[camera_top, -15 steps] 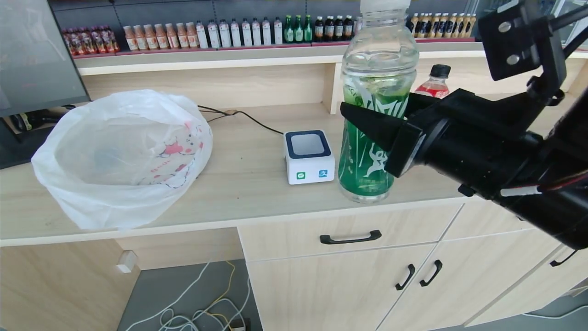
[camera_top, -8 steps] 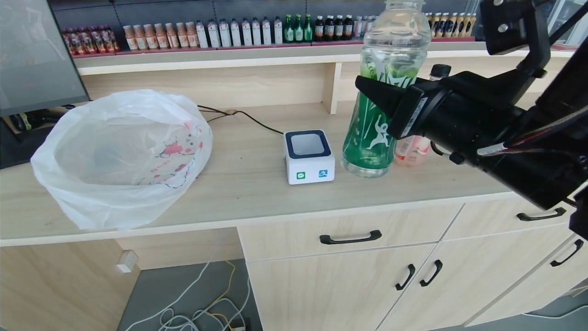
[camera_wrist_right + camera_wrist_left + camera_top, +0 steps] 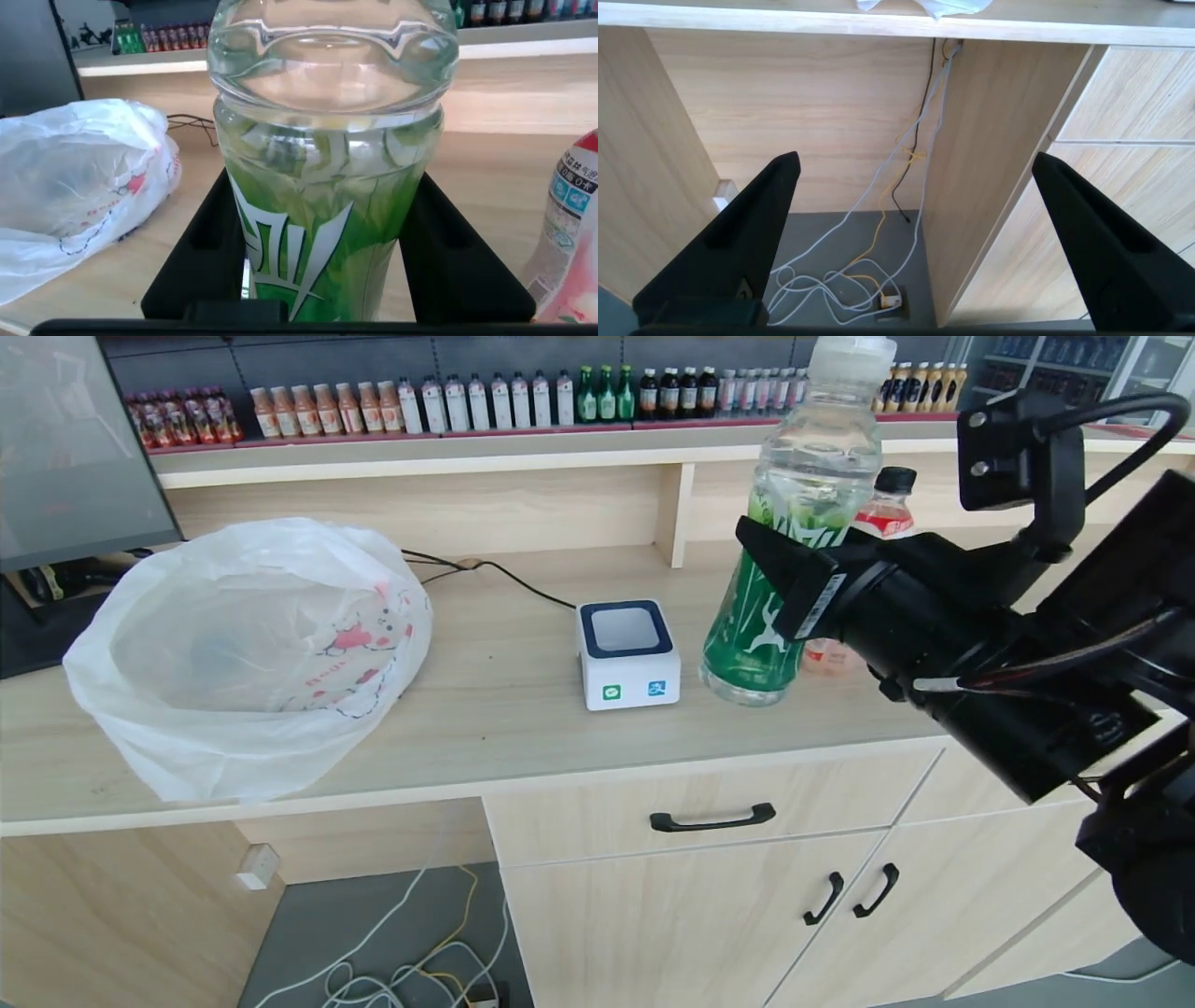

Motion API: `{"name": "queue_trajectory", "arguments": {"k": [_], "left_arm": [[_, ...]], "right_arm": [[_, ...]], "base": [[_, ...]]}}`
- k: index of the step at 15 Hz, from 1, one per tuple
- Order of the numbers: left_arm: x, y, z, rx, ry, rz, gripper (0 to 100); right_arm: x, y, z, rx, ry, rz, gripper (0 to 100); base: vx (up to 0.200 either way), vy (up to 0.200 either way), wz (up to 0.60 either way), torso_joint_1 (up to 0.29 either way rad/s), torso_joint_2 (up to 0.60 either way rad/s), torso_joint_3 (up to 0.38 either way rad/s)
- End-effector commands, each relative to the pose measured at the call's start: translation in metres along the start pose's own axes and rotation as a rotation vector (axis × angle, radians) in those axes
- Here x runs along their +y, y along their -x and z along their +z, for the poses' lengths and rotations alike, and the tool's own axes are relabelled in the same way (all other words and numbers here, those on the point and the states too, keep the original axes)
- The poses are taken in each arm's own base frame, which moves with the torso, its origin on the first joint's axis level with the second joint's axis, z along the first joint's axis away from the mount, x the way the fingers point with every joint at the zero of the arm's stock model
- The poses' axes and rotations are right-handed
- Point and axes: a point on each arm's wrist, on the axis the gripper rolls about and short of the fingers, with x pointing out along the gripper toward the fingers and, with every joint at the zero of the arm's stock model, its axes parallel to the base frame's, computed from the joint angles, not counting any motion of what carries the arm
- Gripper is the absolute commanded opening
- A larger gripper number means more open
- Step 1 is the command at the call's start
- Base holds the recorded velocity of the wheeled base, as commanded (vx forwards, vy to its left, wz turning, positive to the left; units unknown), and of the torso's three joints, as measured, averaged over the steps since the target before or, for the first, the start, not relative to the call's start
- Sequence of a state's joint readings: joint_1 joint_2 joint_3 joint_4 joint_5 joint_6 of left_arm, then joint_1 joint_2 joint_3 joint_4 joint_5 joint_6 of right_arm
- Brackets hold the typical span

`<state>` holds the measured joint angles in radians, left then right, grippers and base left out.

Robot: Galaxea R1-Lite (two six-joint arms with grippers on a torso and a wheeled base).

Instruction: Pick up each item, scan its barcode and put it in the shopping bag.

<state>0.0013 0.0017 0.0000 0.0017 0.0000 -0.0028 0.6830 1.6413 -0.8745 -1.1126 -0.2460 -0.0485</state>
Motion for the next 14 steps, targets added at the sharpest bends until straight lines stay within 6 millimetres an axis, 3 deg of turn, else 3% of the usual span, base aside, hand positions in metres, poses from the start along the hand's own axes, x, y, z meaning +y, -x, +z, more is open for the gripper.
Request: {"name": "queue_trajectory", "arguments": {"k": [1,6,8,14], "left_arm": [[0.0,0.0,0.0,0.0,0.0,0.0,100],[0.0,0.0,0.0,0.0,0.002,0.0,100],[0.0,0.0,0.0,0.0,0.002,0.0,100],[0.0,0.0,0.0,0.0,0.003,0.0,100]], "right_arm": [[0.001,-0.002,-0.02,0.047,0.011,-0.002,0],[0.002,-0.001,-0.016,0.026,0.002,0.035,0],[0.007,0.002,-0.011,-0.006,0.023,0.15,0],[-0.001,0.0,-0.01,-0.023,0.031,0.14,0]], "base": [[0.0,0.0,0.0,0.0,0.0,0.0],[0.0,0.0,0.0,0.0,0.0,0.0],[0.0,0.0,0.0,0.0,0.0,0.0],[0.0,0.2,0.0,0.007,0.0,0.002]]}}
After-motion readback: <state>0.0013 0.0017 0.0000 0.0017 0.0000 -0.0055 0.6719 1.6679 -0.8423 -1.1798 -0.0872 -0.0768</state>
